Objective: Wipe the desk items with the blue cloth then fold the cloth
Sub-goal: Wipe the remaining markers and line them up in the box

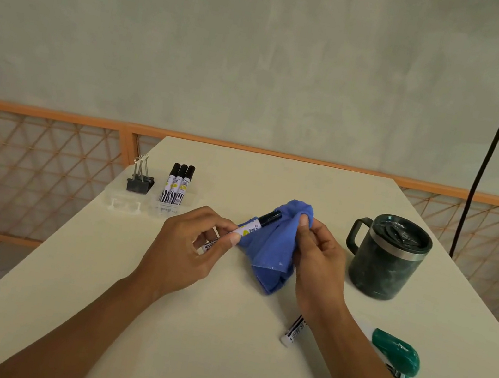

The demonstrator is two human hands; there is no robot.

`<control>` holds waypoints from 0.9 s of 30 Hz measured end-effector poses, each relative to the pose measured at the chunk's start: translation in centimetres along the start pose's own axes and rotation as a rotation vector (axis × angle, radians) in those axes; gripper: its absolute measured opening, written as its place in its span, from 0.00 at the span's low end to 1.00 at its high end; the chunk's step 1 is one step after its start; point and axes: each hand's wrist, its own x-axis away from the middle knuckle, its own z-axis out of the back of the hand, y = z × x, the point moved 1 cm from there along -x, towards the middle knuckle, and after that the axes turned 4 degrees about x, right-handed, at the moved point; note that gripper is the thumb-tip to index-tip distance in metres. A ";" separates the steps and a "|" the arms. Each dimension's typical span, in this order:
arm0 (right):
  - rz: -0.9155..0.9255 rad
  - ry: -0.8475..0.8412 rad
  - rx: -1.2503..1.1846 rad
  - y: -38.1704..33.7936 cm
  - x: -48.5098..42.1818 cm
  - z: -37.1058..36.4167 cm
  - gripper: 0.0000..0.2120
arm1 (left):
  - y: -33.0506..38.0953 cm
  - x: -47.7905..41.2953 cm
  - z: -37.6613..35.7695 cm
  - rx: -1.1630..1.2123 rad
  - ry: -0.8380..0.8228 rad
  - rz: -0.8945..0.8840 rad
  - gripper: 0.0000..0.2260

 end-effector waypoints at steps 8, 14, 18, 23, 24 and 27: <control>0.051 -0.145 0.142 -0.5 0.9 -0.9 0.14 | 0.3 0.3 -0.6 0.014 -0.042 0.003 0.02; 0.126 -0.051 0.198 -0.9 0.7 -0.6 0.05 | 0.3 0.3 -0.8 0.054 -0.075 0.013 0.02; 0.132 0.007 0.227 -0.6 0.3 -0.7 0.05 | 0.7 0.3 -1.1 0.084 -0.092 0.029 0.01; 0.038 -0.014 0.153 -0.1 0.1 -0.7 0.13 | 0.7 0.2 -0.9 0.066 -0.053 0.043 0.02; 0.025 -0.023 0.135 0.0 0.1 -0.6 0.13 | 0.7 0.2 -0.8 0.057 -0.047 0.045 0.03; 0.012 -0.051 0.130 -0.1 0.2 -0.4 0.14 | 0.4 0.3 -0.5 0.036 -0.009 0.037 0.05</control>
